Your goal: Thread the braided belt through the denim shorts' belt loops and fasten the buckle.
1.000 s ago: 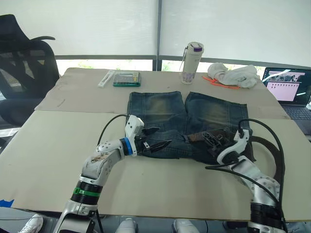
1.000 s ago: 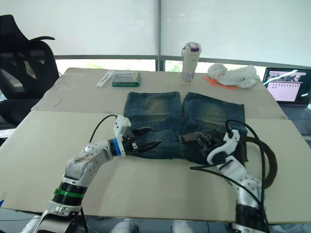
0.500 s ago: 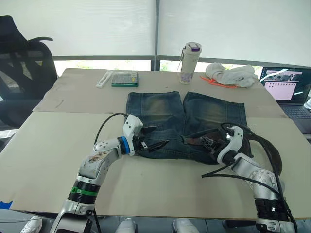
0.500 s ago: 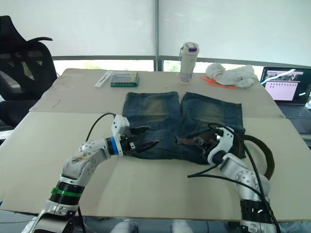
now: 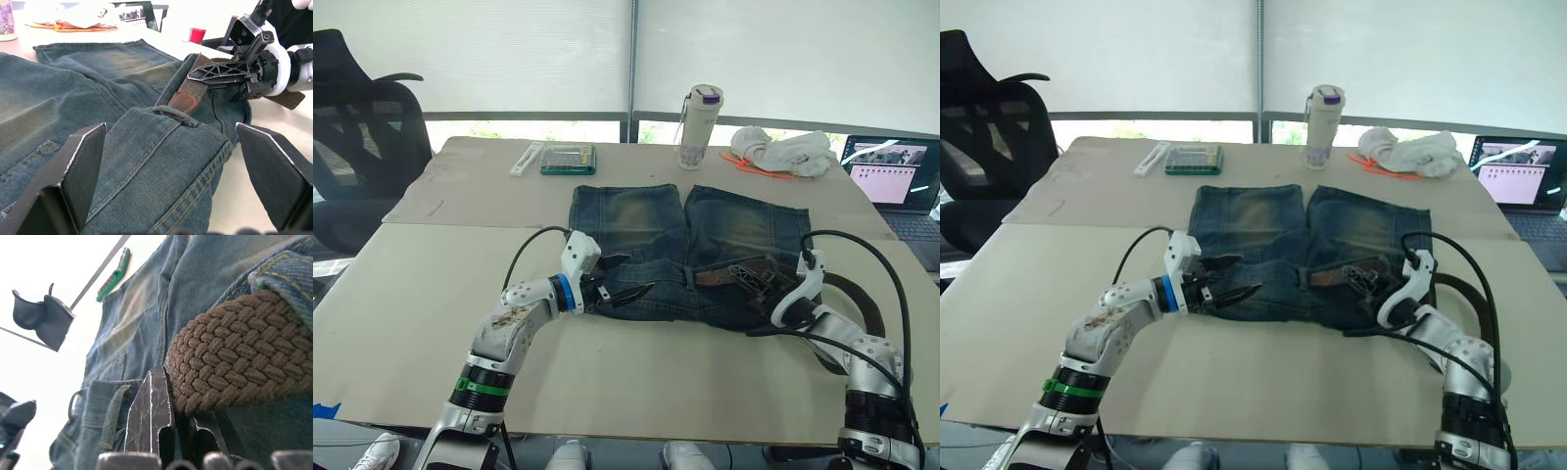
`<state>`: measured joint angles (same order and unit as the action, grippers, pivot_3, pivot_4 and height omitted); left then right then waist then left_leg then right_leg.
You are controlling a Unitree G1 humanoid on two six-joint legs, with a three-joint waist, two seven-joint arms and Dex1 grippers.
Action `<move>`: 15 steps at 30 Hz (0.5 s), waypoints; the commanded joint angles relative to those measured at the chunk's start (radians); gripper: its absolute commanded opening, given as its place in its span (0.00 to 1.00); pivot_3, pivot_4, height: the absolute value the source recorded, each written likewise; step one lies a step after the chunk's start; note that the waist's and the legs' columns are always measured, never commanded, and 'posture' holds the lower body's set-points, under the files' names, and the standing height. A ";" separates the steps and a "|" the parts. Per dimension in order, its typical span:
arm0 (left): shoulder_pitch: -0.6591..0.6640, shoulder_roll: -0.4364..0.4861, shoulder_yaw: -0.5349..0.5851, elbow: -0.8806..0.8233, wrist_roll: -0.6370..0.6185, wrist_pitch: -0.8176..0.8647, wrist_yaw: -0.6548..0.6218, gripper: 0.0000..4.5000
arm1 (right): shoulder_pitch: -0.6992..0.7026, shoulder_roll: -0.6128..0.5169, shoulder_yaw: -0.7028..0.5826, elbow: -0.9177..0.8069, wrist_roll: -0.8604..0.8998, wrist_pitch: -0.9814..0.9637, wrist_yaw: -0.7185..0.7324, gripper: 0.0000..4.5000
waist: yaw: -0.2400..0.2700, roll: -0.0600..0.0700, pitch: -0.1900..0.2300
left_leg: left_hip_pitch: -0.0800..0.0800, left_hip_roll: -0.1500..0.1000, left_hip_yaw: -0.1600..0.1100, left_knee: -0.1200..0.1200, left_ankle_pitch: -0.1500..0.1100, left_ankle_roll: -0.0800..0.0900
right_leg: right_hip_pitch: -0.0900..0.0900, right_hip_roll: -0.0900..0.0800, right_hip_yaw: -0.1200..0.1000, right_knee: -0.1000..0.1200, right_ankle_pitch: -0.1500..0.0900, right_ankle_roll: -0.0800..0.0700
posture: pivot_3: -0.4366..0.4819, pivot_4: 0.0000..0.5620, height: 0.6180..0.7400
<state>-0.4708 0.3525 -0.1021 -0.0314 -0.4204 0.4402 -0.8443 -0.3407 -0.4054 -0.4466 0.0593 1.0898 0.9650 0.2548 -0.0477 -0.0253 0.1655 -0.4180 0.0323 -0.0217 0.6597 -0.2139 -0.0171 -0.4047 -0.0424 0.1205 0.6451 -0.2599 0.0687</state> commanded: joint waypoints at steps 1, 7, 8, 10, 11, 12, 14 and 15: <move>-0.013 0.014 0.005 -0.050 -0.003 -0.028 -0.024 0.99 | -0.025 -0.011 -0.030 -0.005 0.062 0.039 0.019 0.00 | -0.001 0.000 0.000 | 0.000 0.000 0.000 0.000 0.000 0.000 | 0.000 0.000 0.000 0.000 0.000 0.000 | 0.48 0.27 0.98; -0.015 0.064 0.006 -0.101 -0.008 -0.018 -0.068 0.99 | -0.042 0.005 -0.010 0.016 0.066 0.050 0.003 0.00 | -0.001 0.000 0.000 | 0.000 0.000 0.000 0.000 0.000 0.000 | 0.000 0.000 0.000 0.000 0.000 0.000 | 0.48 0.27 0.98; -0.015 0.074 0.005 -0.106 -0.005 -0.017 -0.073 0.99 | -0.043 0.008 0.004 0.020 0.051 0.046 0.000 0.00 | -0.001 0.000 0.000 | 0.000 0.000 0.000 0.000 0.000 0.000 | 0.000 0.000 0.000 0.000 0.000 0.000 | 0.48 0.27 0.98; -0.016 0.091 0.004 -0.107 0.003 -0.021 -0.080 0.99 | -0.046 0.015 0.032 0.020 0.020 0.038 -0.004 0.00 | -0.001 0.000 0.000 | 0.000 0.000 0.000 0.000 0.000 0.000 | 0.000 0.000 0.000 0.000 0.000 0.000 | 0.48 0.27 0.98; -0.017 0.099 0.003 -0.106 0.007 -0.024 -0.086 0.99 | -0.050 0.021 0.040 0.021 0.012 0.038 -0.008 0.00 | -0.001 0.000 0.000 | 0.000 0.000 0.000 0.000 0.000 0.000 | 0.000 0.000 0.000 0.000 0.000 0.000 | 0.48 0.27 0.98; -0.020 0.106 0.003 -0.105 0.009 -0.026 -0.091 0.99 | -0.054 0.024 0.051 0.019 0.000 0.037 -0.004 0.00 | -0.002 0.000 0.000 | 0.000 0.000 0.000 0.000 0.000 0.000 | 0.000 0.000 0.000 0.000 0.000 0.000 | 0.48 0.27 0.98; -0.023 0.115 0.007 -0.102 0.010 -0.029 -0.097 0.99 | -0.055 0.027 0.070 0.009 -0.024 0.036 0.003 0.00 | -0.002 0.000 0.000 | 0.000 0.000 0.000 0.000 0.000 0.000 | 0.000 0.000 0.000 0.000 0.000 0.000 | 0.48 0.27 0.98; -0.026 0.118 0.009 -0.099 0.010 -0.030 -0.098 0.99 | -0.055 0.028 0.079 0.003 -0.036 0.036 0.005 0.00 | -0.002 0.000 0.000 | 0.000 0.000 0.000 0.000 0.000 0.000 | 0.000 0.000 0.000 0.000 0.000 0.000 | 0.48 0.27 0.98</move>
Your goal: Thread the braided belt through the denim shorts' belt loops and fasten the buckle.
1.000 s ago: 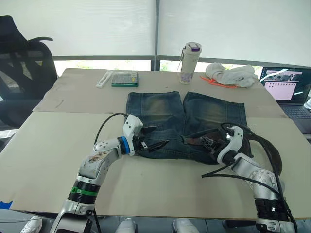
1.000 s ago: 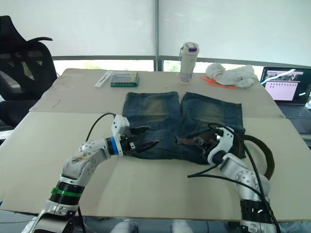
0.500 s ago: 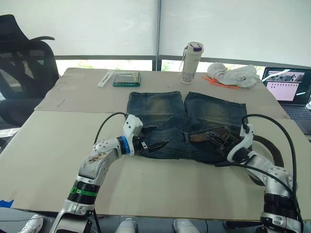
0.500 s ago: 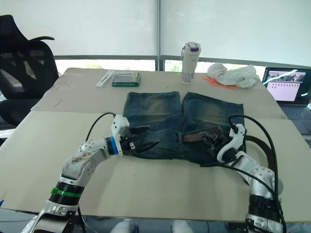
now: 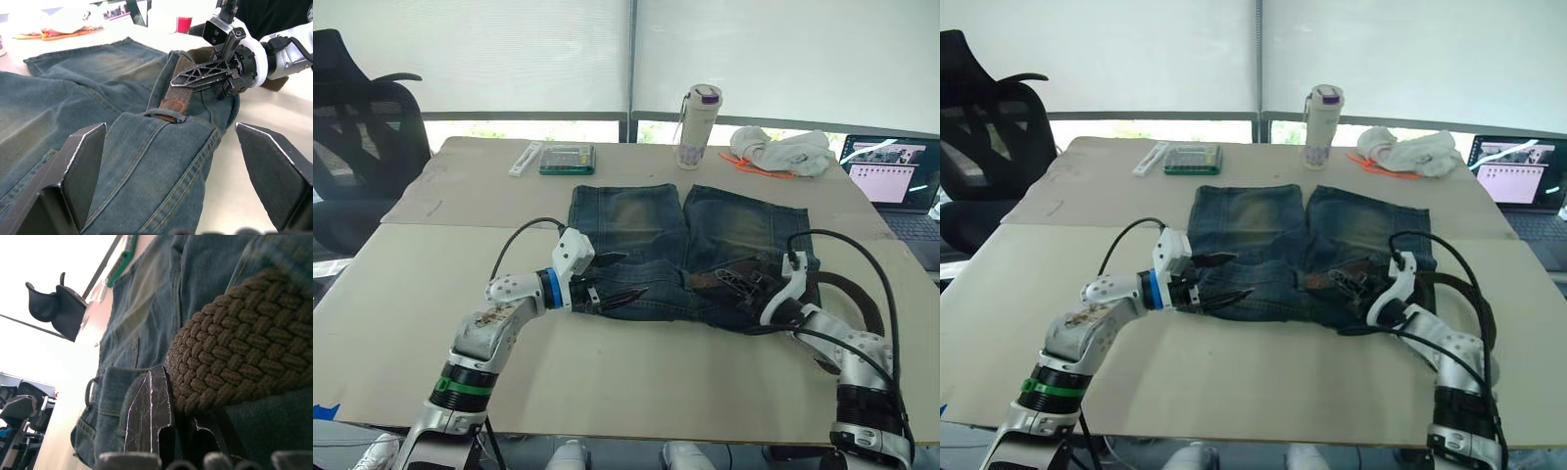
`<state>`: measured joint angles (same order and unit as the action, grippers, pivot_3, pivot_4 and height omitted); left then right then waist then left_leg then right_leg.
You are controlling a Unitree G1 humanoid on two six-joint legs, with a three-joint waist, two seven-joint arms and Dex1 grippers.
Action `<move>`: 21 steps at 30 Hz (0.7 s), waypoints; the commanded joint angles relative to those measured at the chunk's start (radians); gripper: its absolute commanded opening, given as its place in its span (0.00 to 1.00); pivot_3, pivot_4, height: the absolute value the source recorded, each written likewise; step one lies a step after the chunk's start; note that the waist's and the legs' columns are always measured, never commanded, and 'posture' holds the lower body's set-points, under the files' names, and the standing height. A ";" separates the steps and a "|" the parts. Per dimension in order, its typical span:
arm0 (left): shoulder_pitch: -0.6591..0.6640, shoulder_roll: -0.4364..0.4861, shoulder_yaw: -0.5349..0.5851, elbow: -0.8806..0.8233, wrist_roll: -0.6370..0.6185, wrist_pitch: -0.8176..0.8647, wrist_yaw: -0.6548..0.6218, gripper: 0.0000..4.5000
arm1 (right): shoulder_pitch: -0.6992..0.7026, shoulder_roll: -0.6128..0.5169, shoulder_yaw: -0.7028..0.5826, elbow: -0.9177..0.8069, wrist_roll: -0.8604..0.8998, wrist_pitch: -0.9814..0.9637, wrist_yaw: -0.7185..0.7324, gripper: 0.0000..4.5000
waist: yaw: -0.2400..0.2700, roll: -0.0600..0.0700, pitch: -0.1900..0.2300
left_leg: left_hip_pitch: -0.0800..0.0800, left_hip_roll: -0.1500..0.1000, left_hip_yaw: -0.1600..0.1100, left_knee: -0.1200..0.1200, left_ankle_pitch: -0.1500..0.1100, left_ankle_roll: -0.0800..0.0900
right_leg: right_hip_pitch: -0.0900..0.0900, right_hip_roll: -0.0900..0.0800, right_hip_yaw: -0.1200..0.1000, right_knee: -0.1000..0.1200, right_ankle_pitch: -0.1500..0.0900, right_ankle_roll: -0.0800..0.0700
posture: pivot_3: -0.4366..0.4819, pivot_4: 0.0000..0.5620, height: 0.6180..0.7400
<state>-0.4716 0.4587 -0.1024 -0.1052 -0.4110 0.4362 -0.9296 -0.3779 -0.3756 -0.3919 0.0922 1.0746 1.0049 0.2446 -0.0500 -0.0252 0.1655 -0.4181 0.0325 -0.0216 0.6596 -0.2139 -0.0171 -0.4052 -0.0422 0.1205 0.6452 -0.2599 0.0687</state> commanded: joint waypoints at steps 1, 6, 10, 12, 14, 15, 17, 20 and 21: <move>-0.027 0.015 0.012 -0.021 0.004 -0.030 -0.014 0.99 | -0.019 0.001 0.031 -0.034 -0.029 -0.002 0.015 0.00 | 0.000 0.000 0.000 | 0.000 0.000 0.000 0.000 0.000 0.000 | 0.000 0.000 0.000 0.000 0.000 0.000 | 0.48 0.27 0.98; -0.035 0.036 0.015 0.044 0.032 -0.087 -0.047 0.99 | -0.010 0.025 0.063 -0.080 0.001 0.038 0.076 0.00 | -0.009 0.000 0.000 | 0.000 0.000 0.000 0.000 0.000 0.000 | 0.000 0.000 0.000 0.000 0.000 0.000 | 0.48 0.27 0.98; -0.027 0.028 0.011 0.058 0.036 -0.108 -0.051 0.99 | -0.017 0.064 0.054 -0.081 -0.017 0.012 0.047 0.00 | -0.015 0.000 0.000 | 0.000 0.001 0.000 0.000 0.000 0.000 | 0.000 0.000 0.000 0.000 0.000 0.000 | 0.48 0.27 0.98; -0.021 0.022 0.007 0.061 0.038 -0.115 -0.050 0.99 | -0.030 0.090 0.038 -0.078 0.001 0.009 0.032 0.00 | -0.017 0.000 0.000 | 0.000 0.001 0.000 0.000 0.000 0.000 | 0.000 0.000 0.000 0.000 0.000 0.000 | 0.48 0.27 0.98; -0.017 0.018 0.005 0.061 0.038 -0.118 -0.049 0.99 | -0.012 0.061 0.104 -0.105 -0.080 -0.008 0.069 0.00 | -0.018 0.000 0.000 | 0.000 0.001 0.000 0.000 0.000 0.000 | 0.000 0.000 0.000 0.001 0.000 0.000 | 0.48 0.27 0.98; -0.016 0.016 0.004 0.061 0.039 -0.118 -0.049 0.99 | -0.004 0.055 0.125 -0.113 -0.109 -0.021 0.081 0.00 | -0.018 0.000 0.000 | 0.000 0.001 0.000 0.000 0.000 0.000 | 0.000 0.000 0.000 0.001 0.000 0.000 | 0.48 0.27 0.98; -0.015 0.013 0.004 0.060 0.041 -0.119 -0.048 0.99 | -0.010 0.086 0.090 -0.106 -0.073 -0.023 0.063 0.00 | -0.018 0.000 0.000 | 0.000 0.001 0.000 0.000 0.000 0.000 | 0.000 0.000 0.000 0.000 0.000 0.000 | 0.48 0.27 0.98; -0.014 0.006 0.007 0.054 0.041 -0.116 -0.039 0.99 | -0.032 0.139 -0.005 -0.075 0.001 -0.039 0.015 0.00 | -0.019 0.000 0.000 | 0.000 0.001 0.000 0.000 0.000 0.000 | 0.000 0.001 0.000 0.001 0.000 0.000 | 0.48 0.27 0.98; -0.013 0.002 0.010 0.050 0.039 -0.110 -0.034 0.99 | -0.027 0.146 -0.020 -0.084 0.035 -0.023 0.025 0.00 | -0.019 0.000 0.000 | 0.000 0.001 0.000 0.000 0.000 0.000 | 0.000 0.001 0.000 0.001 0.000 0.000 | 0.48 0.27 0.98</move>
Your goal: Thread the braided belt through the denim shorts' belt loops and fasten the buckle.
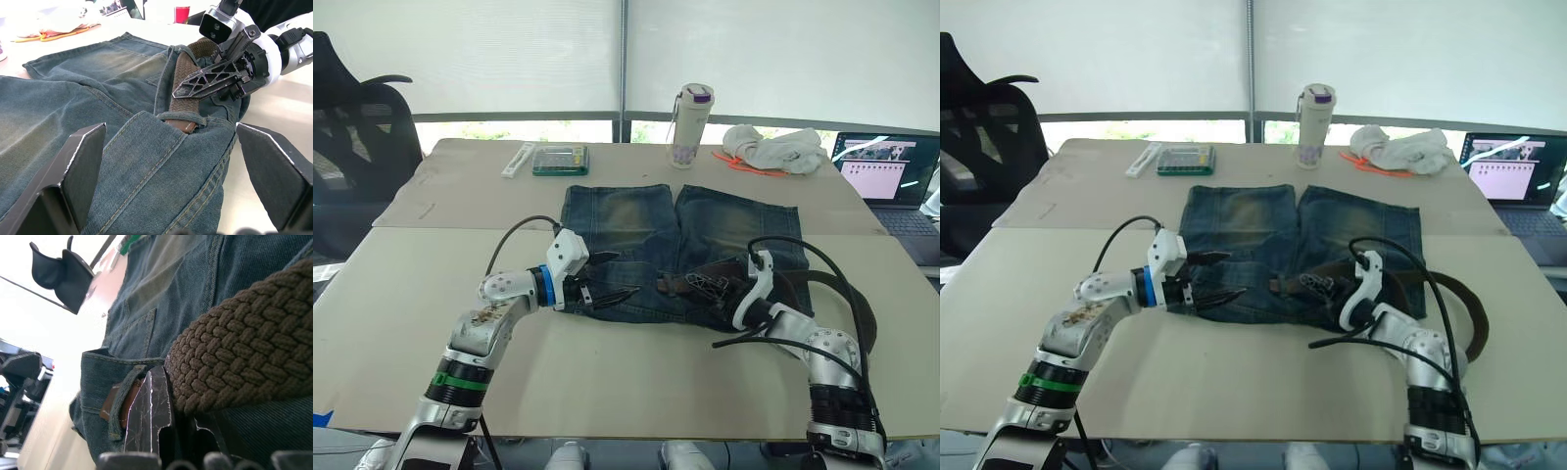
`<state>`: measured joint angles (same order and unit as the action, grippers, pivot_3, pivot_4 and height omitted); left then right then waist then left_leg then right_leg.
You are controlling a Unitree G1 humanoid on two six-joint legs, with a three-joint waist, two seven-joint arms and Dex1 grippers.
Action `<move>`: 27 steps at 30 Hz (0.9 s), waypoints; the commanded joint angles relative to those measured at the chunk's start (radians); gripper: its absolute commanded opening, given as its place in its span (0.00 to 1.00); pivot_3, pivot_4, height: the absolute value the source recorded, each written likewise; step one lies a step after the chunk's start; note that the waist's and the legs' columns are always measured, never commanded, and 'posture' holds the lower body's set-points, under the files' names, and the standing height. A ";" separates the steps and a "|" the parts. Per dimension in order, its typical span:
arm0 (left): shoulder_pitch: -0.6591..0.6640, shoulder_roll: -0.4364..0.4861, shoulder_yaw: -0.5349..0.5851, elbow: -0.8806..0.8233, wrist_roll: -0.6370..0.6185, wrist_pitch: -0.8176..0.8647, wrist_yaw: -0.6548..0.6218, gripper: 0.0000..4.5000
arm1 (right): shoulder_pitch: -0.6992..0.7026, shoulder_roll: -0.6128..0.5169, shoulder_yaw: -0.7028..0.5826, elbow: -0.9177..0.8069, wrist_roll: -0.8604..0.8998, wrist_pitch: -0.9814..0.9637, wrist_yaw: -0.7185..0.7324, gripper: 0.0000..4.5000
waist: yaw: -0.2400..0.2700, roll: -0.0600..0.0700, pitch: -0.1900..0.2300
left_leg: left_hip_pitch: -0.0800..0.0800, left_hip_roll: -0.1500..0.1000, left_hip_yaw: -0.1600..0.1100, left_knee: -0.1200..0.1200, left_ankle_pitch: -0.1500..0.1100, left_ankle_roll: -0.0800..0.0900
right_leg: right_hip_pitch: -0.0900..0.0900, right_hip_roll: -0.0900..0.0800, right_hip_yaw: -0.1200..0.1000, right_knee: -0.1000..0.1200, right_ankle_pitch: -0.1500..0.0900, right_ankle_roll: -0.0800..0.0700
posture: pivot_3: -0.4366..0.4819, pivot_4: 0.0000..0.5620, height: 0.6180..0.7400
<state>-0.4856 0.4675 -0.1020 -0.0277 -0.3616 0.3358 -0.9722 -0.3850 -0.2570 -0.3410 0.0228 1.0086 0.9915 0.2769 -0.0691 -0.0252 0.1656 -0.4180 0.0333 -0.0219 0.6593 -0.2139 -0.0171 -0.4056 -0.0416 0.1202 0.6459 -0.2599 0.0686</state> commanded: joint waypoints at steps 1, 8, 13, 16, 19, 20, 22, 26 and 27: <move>0.002 -0.009 0.011 -0.031 -0.012 -0.006 0.010 0.99 | -0.017 0.032 -0.081 -0.023 0.125 0.006 0.002 0.00 | 0.000 0.000 0.000 | 0.000 0.000 0.000 0.000 0.000 0.000 | 0.000 0.000 0.000 0.000 0.000 0.000 | 0.48 0.27 0.98; 0.001 -0.014 0.008 -0.042 -0.011 0.007 0.014 0.99 | -0.005 0.032 -0.032 -0.028 0.063 -0.015 -0.023 0.00 | -0.003 0.000 0.000 | 0.000 0.000 0.000 0.000 0.000 0.000 | 0.000 0.000 0.000 0.000 0.000 0.000 | 0.48 0.27 0.98; -0.008 -0.021 0.010 -0.038 -0.013 0.015 0.018 0.99 | 0.032 0.043 0.049 -0.082 -0.038 -0.088 0.029 0.00 | -0.001 0.000 0.000 | 0.000 0.000 0.000 0.000 0.000 0.000 | 0.000 0.000 0.000 0.000 0.000 0.000 | 0.48 0.27 0.98; -0.009 -0.024 0.010 -0.038 -0.015 0.018 0.021 0.99 | 0.036 0.097 0.028 -0.085 -0.008 -0.095 -0.021 0.00 | -0.002 0.000 0.000 | 0.000 0.000 0.000 0.000 0.000 0.000 | 0.000 0.000 0.000 0.000 0.000 0.000 | 0.48 0.27 0.98; -0.008 -0.027 0.011 -0.039 -0.015 0.021 0.024 0.99 | 0.038 0.120 0.019 -0.099 0.006 -0.092 -0.021 0.00 | -0.003 0.000 0.000 | 0.000 0.000 0.000 0.000 0.000 0.000 | 0.000 0.000 0.000 0.001 0.000 0.000 | 0.48 0.27 0.98; -0.009 -0.028 0.011 -0.038 -0.015 0.022 0.026 0.99 | 0.033 0.134 0.007 -0.097 0.016 -0.097 -0.036 0.00 | -0.003 0.001 0.000 | 0.000 0.000 0.000 0.000 0.000 0.000 | 0.000 0.000 0.000 0.001 0.000 0.000 | 0.48 0.27 0.98; -0.009 -0.038 0.018 -0.037 -0.023 0.030 0.036 0.99 | 0.015 0.177 -0.042 -0.084 0.084 -0.096 -0.088 0.00 | -0.002 0.000 0.000 | 0.000 0.000 0.000 0.000 0.000 0.000 | 0.000 0.000 0.000 0.001 0.000 0.000 | 0.48 0.27 0.98; -0.018 -0.069 0.049 -0.029 -0.052 0.053 0.071 0.99 | 0.013 0.231 -0.067 -0.102 0.174 -0.077 -0.140 0.00 | -0.002 0.001 0.000 | 0.000 0.000 0.000 0.000 0.000 0.000 | 0.000 0.000 0.000 0.001 0.000 0.000 | 0.48 0.27 0.98; -0.019 -0.077 0.056 -0.027 -0.059 0.059 0.082 0.99 | 0.014 0.236 -0.066 -0.103 0.180 -0.078 -0.150 0.00 | -0.003 0.001 0.000 | 0.000 0.000 0.000 0.000 0.000 0.000 | 0.000 0.000 0.000 0.001 0.000 0.000 | 0.48 0.27 0.98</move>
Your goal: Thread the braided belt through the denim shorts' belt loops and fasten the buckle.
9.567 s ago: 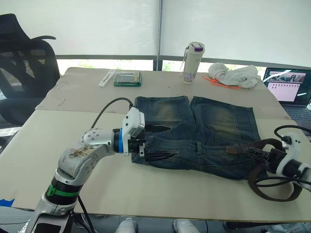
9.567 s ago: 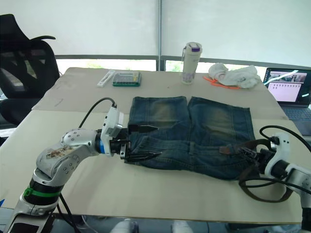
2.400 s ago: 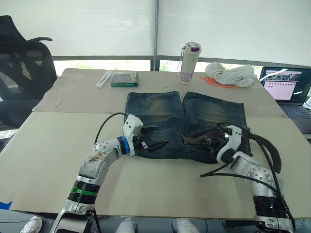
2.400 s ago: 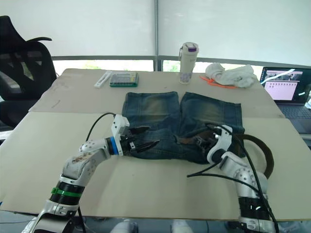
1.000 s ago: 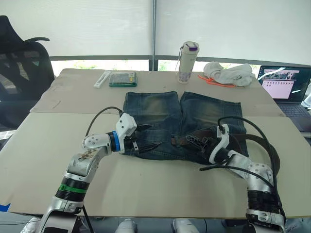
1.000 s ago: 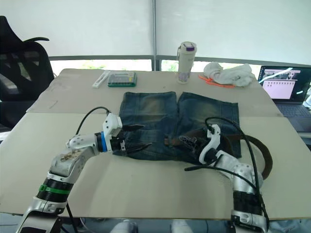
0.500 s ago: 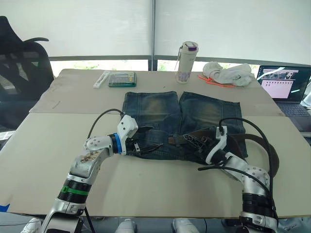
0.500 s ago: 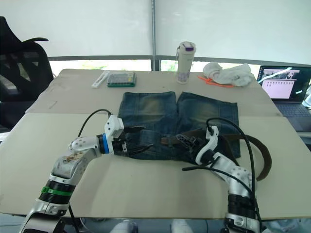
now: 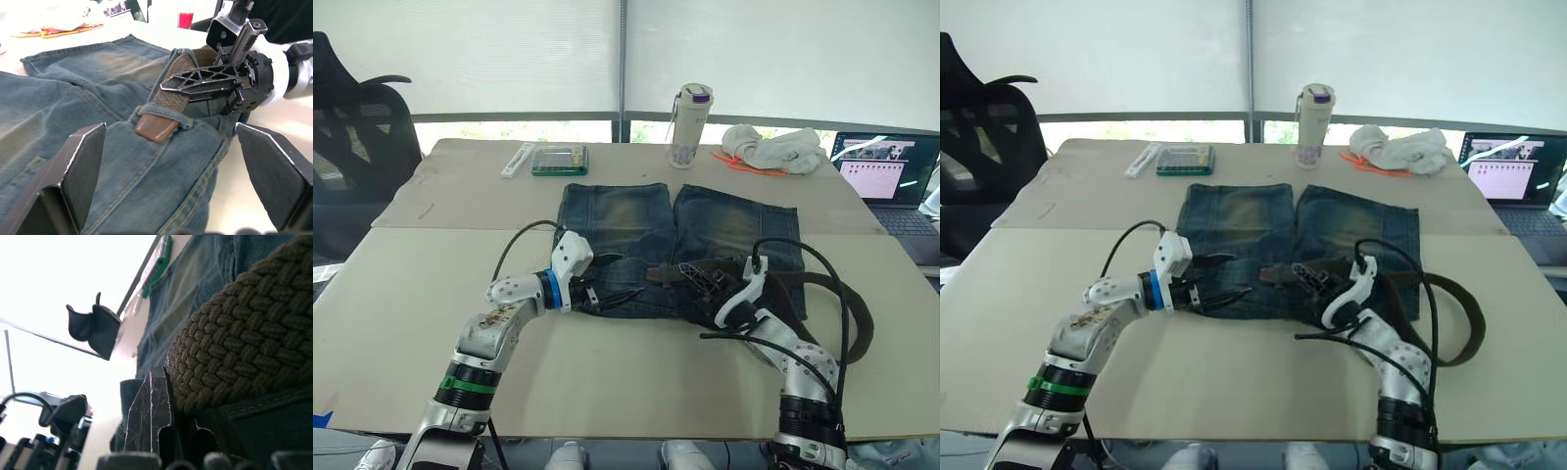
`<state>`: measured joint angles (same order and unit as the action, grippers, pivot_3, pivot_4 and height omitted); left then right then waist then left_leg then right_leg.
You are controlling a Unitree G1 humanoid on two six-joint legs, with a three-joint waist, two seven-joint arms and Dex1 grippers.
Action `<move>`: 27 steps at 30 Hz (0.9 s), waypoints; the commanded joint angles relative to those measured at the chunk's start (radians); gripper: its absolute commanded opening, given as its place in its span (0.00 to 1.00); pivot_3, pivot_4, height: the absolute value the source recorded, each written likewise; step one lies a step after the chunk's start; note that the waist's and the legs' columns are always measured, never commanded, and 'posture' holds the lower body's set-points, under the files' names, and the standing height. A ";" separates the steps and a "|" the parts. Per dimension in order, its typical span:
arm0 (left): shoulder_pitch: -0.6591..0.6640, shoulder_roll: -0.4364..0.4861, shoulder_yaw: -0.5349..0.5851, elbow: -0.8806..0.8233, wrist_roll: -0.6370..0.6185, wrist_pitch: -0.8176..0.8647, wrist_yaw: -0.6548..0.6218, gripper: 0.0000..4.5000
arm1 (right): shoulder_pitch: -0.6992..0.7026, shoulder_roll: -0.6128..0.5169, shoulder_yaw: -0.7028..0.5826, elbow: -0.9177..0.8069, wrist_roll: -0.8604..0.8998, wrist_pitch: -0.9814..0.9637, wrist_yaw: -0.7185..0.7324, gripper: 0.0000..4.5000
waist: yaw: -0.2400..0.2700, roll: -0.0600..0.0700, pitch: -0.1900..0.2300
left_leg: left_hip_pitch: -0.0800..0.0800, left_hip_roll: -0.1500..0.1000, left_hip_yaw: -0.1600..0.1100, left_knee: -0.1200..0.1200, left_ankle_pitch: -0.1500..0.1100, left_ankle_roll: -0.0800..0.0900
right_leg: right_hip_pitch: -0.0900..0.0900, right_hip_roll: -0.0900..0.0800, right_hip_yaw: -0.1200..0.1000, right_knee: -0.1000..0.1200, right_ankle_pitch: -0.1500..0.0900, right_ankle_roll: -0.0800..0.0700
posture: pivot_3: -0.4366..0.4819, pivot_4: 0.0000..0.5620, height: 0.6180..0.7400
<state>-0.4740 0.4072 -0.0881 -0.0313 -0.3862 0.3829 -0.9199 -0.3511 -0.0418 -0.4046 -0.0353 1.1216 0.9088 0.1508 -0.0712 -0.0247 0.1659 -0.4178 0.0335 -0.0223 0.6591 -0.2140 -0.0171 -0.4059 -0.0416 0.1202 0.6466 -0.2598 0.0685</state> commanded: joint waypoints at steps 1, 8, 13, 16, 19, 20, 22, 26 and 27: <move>-0.032 -0.032 0.059 -0.019 -0.052 0.025 0.051 0.99 | -0.018 0.025 -0.001 -0.045 0.070 0.000 -0.035 0.00 | -0.001 0.000 0.000 | 0.000 0.000 0.000 0.000 0.000 0.000 | 0.000 0.000 0.000 0.000 0.000 0.000 | 0.48 0.27 0.98; -0.024 -0.109 0.103 -0.026 -0.137 0.132 0.133 0.99 | -0.008 0.027 0.012 -0.054 0.096 -0.011 -0.038 0.00 | 0.000 0.000 0.000 | 0.000 0.000 0.000 0.000 0.000 0.000 | 0.000 0.000 0.000 0.000 0.000 0.000 | 0.48 0.27 0.98; -0.033 -0.180 0.149 -0.008 -0.237 0.225 0.180 0.99 | -0.002 0.009 0.040 -0.067 0.083 -0.020 0.001 0.00 | 0.000 0.000 0.000 | 0.000 0.000 0.000 0.000 0.000 0.000 | 0.000 0.000 0.000 0.000 0.000 0.000 | 0.48 0.27 0.98; -0.052 -0.221 0.169 0.022 -0.259 0.256 0.225 0.99 | -0.001 0.011 0.046 -0.073 0.089 -0.025 0.012 0.00 | 0.000 0.000 0.000 | 0.000 0.000 0.000 0.000 0.000 0.000 | 0.000 0.000 0.000 0.000 0.000 0.000 | 0.48 0.27 0.98; -0.076 -0.247 0.183 0.076 -0.260 0.267 0.269 0.99 | 0.000 0.014 0.053 -0.075 0.093 -0.026 0.009 0.00 | 0.000 0.000 0.000 | 0.000 0.000 0.000 0.000 0.000 0.000 | 0.000 0.000 0.000 0.000 0.000 0.000 | 0.48 0.27 0.98; -0.078 -0.248 0.184 0.081 -0.266 0.270 0.266 0.99 | 0.000 0.014 0.055 -0.075 0.093 -0.026 0.007 0.00 | 0.000 0.000 0.000 | 0.000 -0.001 0.000 0.000 0.000 0.000 | 0.000 0.000 0.000 0.000 0.000 0.000 | 0.48 0.27 0.98; -0.076 -0.244 0.179 0.082 -0.273 0.287 0.255 0.99 | -0.002 0.016 0.055 -0.077 0.103 -0.025 0.007 0.00 | -0.001 0.000 0.000 | 0.000 -0.001 0.000 0.000 0.000 0.000 | 0.000 0.000 0.000 0.000 0.000 0.000 | 0.48 0.27 0.98; -0.050 -0.225 0.146 0.078 -0.291 0.349 0.212 0.99 | -0.002 0.016 0.057 -0.079 0.107 -0.030 0.007 0.00 | 0.000 0.000 0.000 | -0.001 -0.001 0.000 0.000 0.000 0.000 | 0.000 0.000 0.000 0.000 0.000 0.000 | 0.48 0.27 0.98; -0.040 -0.217 0.137 0.066 -0.305 0.373 0.193 0.99 | 0.000 0.015 0.057 -0.079 0.107 -0.030 0.008 0.00 | 0.000 0.000 0.000 | -0.001 -0.001 0.000 0.000 0.000 0.000 | 0.000 0.000 0.000 0.000 0.000 0.000 | 0.48 0.27 0.98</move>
<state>-0.5273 0.1841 0.0657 0.0639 -0.6579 0.7209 -0.6886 -0.3414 -0.0286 -0.3602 -0.0620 1.1989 0.8963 0.1369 -0.0714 -0.0246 0.1659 -0.4183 0.0329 -0.0226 0.6591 -0.2140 -0.0171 -0.4061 -0.0416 0.1199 0.6463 -0.2599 0.0686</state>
